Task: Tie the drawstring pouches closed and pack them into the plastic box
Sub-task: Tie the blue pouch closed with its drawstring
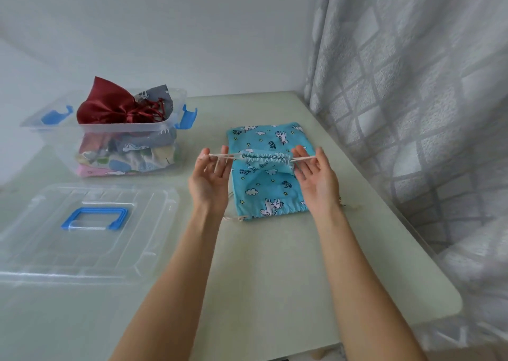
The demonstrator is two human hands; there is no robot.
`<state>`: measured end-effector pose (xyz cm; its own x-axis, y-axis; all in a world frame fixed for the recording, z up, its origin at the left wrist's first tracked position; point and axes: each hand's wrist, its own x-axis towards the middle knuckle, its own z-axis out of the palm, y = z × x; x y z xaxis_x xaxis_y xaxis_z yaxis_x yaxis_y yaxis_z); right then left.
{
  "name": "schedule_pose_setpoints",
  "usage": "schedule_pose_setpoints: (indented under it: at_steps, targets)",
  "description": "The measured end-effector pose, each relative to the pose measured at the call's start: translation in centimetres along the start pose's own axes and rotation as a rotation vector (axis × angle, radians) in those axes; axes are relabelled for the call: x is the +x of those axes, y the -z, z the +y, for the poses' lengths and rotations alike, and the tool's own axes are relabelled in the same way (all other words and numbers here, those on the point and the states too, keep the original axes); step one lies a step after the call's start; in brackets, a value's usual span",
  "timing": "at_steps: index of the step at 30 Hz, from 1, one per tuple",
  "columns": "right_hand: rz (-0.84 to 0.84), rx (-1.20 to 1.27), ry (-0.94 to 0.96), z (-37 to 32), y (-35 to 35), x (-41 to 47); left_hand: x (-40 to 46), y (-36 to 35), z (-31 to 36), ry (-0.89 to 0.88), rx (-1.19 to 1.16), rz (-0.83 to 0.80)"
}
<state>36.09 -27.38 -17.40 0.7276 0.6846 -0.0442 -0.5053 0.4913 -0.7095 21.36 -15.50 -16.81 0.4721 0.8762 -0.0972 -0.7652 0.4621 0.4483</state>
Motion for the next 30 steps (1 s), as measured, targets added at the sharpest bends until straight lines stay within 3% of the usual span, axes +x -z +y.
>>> schedule_pose_setpoints:
  at_steps: [3, 7, 10, 13, 16, 23, 30]
  targets:
    - [-0.039, 0.193, -0.123, 1.1, 1.4, -0.1, 0.0, 1.2, -0.6, 0.003, 0.015, 0.004]
    - [0.013, 0.196, -0.151, 0.7, 2.1, 0.3, 0.9, 2.7, 0.2, 0.002, 0.094, 0.047]
    - [0.033, 0.148, -0.164, 0.7, 2.4, 0.7, 1.4, 3.4, 1.5, -0.059, 0.59, -0.017]
    - [0.078, 0.032, -0.166, 0.7, 1.9, 0.7, 1.2, 3.0, 2.4, -0.2, 1.126, -0.196]
    - [0.108, -0.05, -0.135, 0.3, 1.5, 0.5, 0.8, 3.4, 3.2, -0.345, 1.478, -0.316]
    - [0.156, -0.144, -0.112, 0.5, 0.9, -0.1, 0.2, 5.7, 4.5, -0.473, 1.699, -0.302]
    - [0.075, -0.559, -0.044, 0.8, 1.0, -0.8, -0.6, 5.7, 3.6, -0.528, 1.965, -0.584]
